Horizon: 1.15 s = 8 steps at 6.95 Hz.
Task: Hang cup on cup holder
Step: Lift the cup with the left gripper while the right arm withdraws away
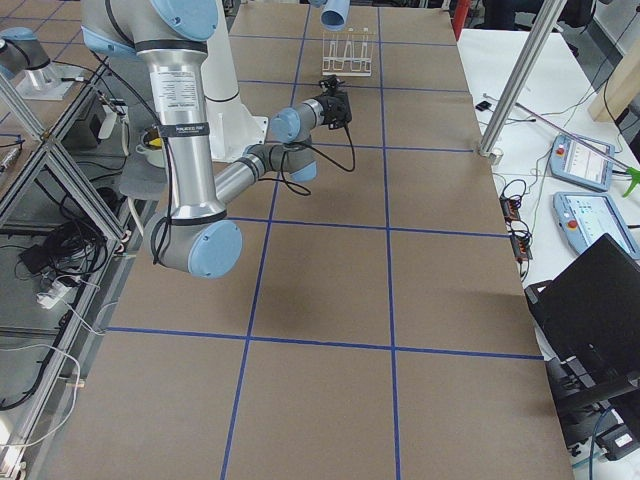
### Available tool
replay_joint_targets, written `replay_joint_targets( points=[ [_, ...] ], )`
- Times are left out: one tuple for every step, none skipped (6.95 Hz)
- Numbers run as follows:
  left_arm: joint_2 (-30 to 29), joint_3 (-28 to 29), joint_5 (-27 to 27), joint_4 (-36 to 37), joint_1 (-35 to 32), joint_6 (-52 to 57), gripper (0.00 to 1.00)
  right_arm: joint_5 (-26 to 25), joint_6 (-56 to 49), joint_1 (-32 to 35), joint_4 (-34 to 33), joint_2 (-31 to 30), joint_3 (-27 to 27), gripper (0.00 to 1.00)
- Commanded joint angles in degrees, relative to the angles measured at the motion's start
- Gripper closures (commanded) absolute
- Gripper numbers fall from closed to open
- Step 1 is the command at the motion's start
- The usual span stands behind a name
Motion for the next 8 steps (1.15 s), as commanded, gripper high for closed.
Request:
replay_joint_targets(
  points=[
    [0.2, -0.3, -7.7, 14.5, -7.0, 13.7, 1.00, 16.5, -1.2, 13.8, -15.1, -0.3, -0.8, 0.00],
    [1.3, -0.4, -8.4, 20.9, -9.4, 20.9, 1.00, 25.0, -6.2, 20.2, -21.6, -0.3, -2.1, 0.00],
    [2.3, -0.5, -8.4, 26.7, -10.8, 29.2, 1.00, 31.7, -16.1, 26.2, -29.8, -0.8, -3.1, 0.00],
    [3.3, -0.6, -8.4, 31.2, -12.9, 36.8, 1.00, 33.2, -26.8, 29.1, -38.6, -1.5, -3.2, 0.00],
    [4.7, -1.0, -8.2, 35.4, -15.2, 43.7, 1.00, 33.3, -39.1, 31.4, -49.2, -1.8, -3.2, 0.00],
    [6.4, -1.1, -7.6, 38.1, -16.3, 49.7, 1.00, 33.5, -52.2, 34.2, -59.3, -1.9, -3.1, 0.00],
    [8.2, -1.1, -6.9, 41.1, -17.4, 56.6, 1.00, 34.2, -64.4, 37.8, -69.4, -2.1, -2.7, 0.00],
    [9.1, -2.6, -3.9, 45.7, -17.4, 61.6, 1.00, 34.9, -75.9, 41.1, -79.6, -2.4, -2.7, 0.00]
  ],
)
